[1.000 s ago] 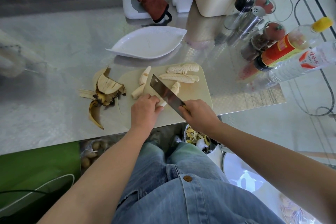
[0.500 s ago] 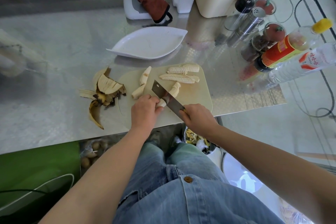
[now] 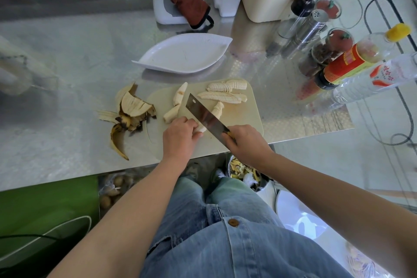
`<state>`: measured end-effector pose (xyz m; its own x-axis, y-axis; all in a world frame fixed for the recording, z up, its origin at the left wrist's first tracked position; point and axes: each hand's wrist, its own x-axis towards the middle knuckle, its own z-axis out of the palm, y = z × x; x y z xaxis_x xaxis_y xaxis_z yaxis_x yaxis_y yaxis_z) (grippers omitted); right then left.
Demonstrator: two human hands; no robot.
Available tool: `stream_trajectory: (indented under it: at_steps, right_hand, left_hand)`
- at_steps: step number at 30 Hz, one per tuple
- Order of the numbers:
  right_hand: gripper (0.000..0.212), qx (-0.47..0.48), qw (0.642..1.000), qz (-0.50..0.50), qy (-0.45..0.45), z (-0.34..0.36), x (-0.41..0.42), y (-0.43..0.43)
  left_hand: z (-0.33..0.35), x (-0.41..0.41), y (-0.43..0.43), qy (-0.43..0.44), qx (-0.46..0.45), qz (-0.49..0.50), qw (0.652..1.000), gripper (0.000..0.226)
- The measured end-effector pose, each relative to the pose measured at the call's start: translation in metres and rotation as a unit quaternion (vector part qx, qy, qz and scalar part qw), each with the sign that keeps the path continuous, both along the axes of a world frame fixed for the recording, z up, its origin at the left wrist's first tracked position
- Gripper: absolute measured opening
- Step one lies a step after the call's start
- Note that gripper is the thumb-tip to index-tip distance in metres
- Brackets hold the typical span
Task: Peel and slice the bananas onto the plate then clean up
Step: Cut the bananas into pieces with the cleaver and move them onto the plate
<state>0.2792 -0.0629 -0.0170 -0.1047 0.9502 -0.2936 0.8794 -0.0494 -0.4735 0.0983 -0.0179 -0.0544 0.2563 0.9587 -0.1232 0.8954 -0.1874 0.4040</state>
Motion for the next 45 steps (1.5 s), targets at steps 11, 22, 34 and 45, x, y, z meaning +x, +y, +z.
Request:
stream_trajectory:
  at_steps: [11,22,34,45]
  right_hand:
    - [0.032,-0.039,0.999,0.007,-0.033,-0.006,-0.005,-0.003]
    - [0.034,0.003,1.0,-0.007,0.0,-0.001,-0.001,-0.003]
    - [0.034,-0.003,1.0,0.006,-0.015,0.003,-0.003,0.004]
    - [0.033,-0.031,0.999,0.006,-0.024,-0.004,-0.006,0.0]
  left_hand:
    - [-0.002,0.0,0.0,0.0,0.007,0.007,1.0,0.025]
    - [-0.005,-0.008,-0.006,0.007,0.065,-0.004,0.998,0.023]
    - [-0.009,-0.011,-0.005,0.008,0.064,-0.002,0.998,0.02]
    - [-0.011,-0.011,-0.004,0.002,0.065,-0.009,0.998,0.02]
